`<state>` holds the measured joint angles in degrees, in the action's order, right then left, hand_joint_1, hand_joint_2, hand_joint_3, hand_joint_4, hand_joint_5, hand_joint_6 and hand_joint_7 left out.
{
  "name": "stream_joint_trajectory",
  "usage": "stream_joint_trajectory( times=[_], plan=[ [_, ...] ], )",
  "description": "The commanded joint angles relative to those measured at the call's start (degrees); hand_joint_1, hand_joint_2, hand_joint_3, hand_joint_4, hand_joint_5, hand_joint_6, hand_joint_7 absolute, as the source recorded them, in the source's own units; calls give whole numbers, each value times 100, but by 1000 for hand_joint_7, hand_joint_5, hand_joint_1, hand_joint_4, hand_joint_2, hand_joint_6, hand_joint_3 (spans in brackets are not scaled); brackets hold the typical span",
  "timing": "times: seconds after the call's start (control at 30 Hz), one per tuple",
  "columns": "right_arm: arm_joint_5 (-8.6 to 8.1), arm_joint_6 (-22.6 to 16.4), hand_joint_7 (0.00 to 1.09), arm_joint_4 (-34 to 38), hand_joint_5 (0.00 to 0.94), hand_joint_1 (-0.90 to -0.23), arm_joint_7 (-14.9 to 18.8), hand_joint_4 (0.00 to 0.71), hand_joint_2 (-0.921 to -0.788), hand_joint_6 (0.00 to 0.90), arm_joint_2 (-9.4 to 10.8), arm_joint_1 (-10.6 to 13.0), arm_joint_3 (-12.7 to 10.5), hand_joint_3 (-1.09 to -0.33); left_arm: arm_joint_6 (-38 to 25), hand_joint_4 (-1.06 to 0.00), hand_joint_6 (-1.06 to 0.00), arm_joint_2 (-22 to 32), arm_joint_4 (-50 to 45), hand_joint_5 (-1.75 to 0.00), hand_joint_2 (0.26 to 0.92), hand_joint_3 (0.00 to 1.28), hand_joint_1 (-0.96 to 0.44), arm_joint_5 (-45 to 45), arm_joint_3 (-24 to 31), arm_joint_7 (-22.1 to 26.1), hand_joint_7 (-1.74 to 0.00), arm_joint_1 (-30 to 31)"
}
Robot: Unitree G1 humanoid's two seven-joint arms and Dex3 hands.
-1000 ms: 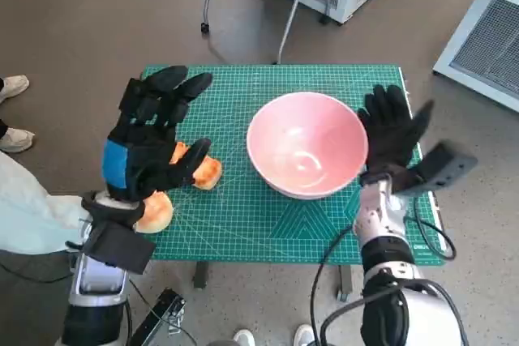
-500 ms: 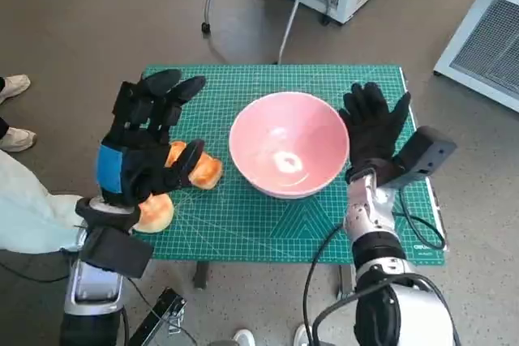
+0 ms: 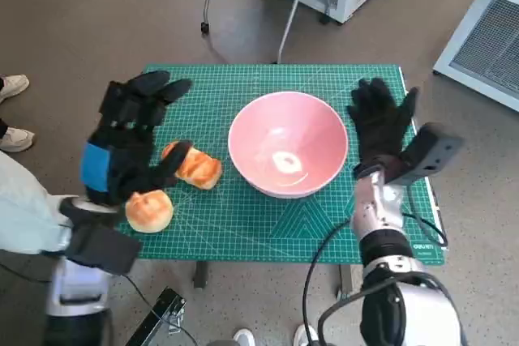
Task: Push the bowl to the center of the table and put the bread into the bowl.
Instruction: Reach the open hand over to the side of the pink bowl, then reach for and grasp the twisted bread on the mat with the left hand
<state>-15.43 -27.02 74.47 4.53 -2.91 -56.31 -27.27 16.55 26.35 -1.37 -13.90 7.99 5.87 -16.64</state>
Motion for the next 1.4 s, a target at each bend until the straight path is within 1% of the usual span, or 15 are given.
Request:
stream_joint_trajectory(
  times=[0.03,0.07,0.1,0.2,0.23,0.3,0.4,0.47,0.57,0.67,0.87,0.97,1.03,1.2,1.4],
  plan=[
    [258,-643,625,-193,15,-521,157,296,-921,78,-83,103,261,-862,37,-188,-197,887,301,-575,697,576,-92,-231,27,538,-715,-308],
    [335,-871,626,-264,17,-521,254,301,-921,83,-101,143,355,-863,-25,-194,-203,1073,348,-558,696,571,-89,-264,-7,719,-703,-386],
    [386,-1026,631,-307,22,-526,319,312,-921,93,-113,169,420,-861,-64,-215,-224,1199,389,-497,692,557,-73,-281,-34,841,-659,-442],
    [507,-1576,647,-516,28,-538,745,329,-921,111,-190,291,630,-844,-207,-274,-281,1583,512,-330,697,508,-41,-357,-174,1278,-546,-668],
    [535,-1728,661,-579,29,-543,871,334,-921,109,-216,328,689,-839,-254,-282,-292,1680,543,-299,700,494,-35,-374,-218,1401,-523,-738],
    [534,-2020,710,-720,30,-562,1179,348,-921,95,-262,403,786,-822,-314,-315,-337,1845,616,-183,718,431,-14,-397,-313,1639,-430,-888],
    [471,-2386,750,-940,31,-581,1574,358,-921,81,-278,520,903,-802,-271,-335,-375,2031,775,-97,730,376,8,-406,-476,1948,-352,-1110],
    [449,-2577,762,-1080,33,-585,1734,365,-921,77,-280,598,973,-797,-158,-338,-394,2145,913,-65,730,348,23,-463,-603,2099,-311,-1248],
    [386,-2748,788,-1242,36,-587,1890,373,-921,70,-266,694,1037,-790,53,-339,-429,2282,1118,-30,731,303,33,-610,-787,2204,-243,-1414],
    [405,-2892,807,-1452,37,-589,1909,376,-921,60,-242,818,1126,-785,172,-340,-458,2409,1331,-13,732,263,36,-874,-1052,2340,-181,-1621],
    [496,-3024,820,-1763,34,-583,1806,373,-921,49,-229,1007,1285,-779,179,-303,-465,2534,1676,-5,724,200,22,-1407,-1545,2685,-89,-1984],
    [524,-3032,823,-1856,33,-577,1765,372,-921,42,-234,1072,1350,-782,193,-262,-441,2536,1871,-1,734,182,-8,-1625,-1750,2792,-51,-2136],
    [592,-3059,824,-1887,33,-571,1697,372,-921,40,-251,1111,1397,-783,191,-247,-430,2507,2007,0,738,173,-20,-1775,-1895,2855,-38,-2242],
    [734,-3071,823,-1963,32,-552,1566,373,-921,31,-289,1191,1512,-788,352,-222,-405,2400,2480,0,744,153,-41,-2103,-2234,2793,-15,-2486],
    [739,-3058,821,-2005,32,-545,1531,373,-921,23,-318,1238,1575,-791,484,-207,-396,2253,2936,0,749,137,-37,-2301,-2489,2673,-7,-2657]
  ],
)
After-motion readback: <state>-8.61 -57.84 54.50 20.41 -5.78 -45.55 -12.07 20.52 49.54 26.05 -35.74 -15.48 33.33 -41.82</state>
